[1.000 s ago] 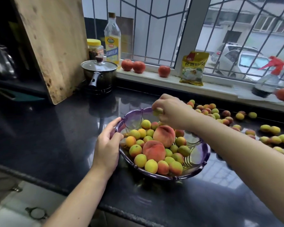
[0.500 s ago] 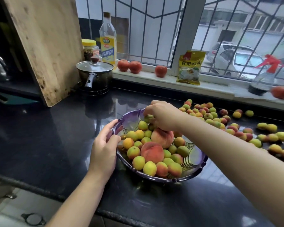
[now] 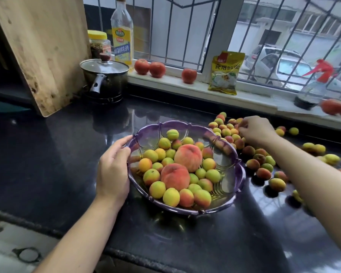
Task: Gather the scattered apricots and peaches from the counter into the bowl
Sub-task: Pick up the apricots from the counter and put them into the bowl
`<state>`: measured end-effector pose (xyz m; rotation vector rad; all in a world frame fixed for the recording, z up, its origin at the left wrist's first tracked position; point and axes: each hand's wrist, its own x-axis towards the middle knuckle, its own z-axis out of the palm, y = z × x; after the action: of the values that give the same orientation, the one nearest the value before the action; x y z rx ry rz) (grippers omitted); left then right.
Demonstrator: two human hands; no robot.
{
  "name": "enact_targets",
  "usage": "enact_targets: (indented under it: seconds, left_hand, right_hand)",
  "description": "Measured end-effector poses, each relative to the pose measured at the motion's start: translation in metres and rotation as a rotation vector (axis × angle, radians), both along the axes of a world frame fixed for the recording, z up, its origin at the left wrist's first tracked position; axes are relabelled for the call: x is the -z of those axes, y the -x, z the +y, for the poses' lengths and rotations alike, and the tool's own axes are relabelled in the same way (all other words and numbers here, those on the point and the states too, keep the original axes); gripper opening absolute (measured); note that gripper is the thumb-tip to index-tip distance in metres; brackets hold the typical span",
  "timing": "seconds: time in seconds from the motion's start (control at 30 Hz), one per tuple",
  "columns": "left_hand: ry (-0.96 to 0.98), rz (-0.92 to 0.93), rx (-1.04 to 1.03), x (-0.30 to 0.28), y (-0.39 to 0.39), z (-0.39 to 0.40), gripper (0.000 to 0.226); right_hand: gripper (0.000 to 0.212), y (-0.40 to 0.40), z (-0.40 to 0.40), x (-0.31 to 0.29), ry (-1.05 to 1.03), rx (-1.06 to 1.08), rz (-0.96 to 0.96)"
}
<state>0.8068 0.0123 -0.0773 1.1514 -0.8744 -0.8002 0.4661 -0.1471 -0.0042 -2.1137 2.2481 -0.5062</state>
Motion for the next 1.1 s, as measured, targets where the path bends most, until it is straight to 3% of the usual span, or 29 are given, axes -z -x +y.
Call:
enact_targets:
  seconds: [0.43,0.73,0.83,0.93,1.03,1.1]
  left_hand:
    - [-0.005,-0.096,-0.054,-0.004,0.0,0.004,0.042]
    - [-0.017,-0.132,-0.053,0.001,-0.004,0.001,0.041]
    - [-0.014,-0.132,-0.053,0.001,-0.005,0.002,0.042]
    - [-0.015,-0.126,-0.052,0.001,-0.005,0.002,0.042]
    - [-0.015,-0.111,-0.051,-0.001,-0.003,0.003,0.041]
    - [-0.016,-0.104,-0.046,-0.003,-0.002,0.003,0.039]
  right_hand:
    - [0.008,-0.05,-0.026,0.007,-0.152,0.03,0.275]
    - [0.014,-0.051,-0.027,0.013,-0.098,0.055,0.21]
    - [0.025,-0.05,-0.014,-0.004,0.012,0.046,0.009]
    - [0.031,-0.047,0.011,-0.032,0.043,-0.118,-0.495]
    - [0.022,-0.051,0.054,-0.052,-0.205,-0.402,-0.976]
    - [0.028,-0.058,0.077,-0.054,-0.385,-0.523,-1.122]
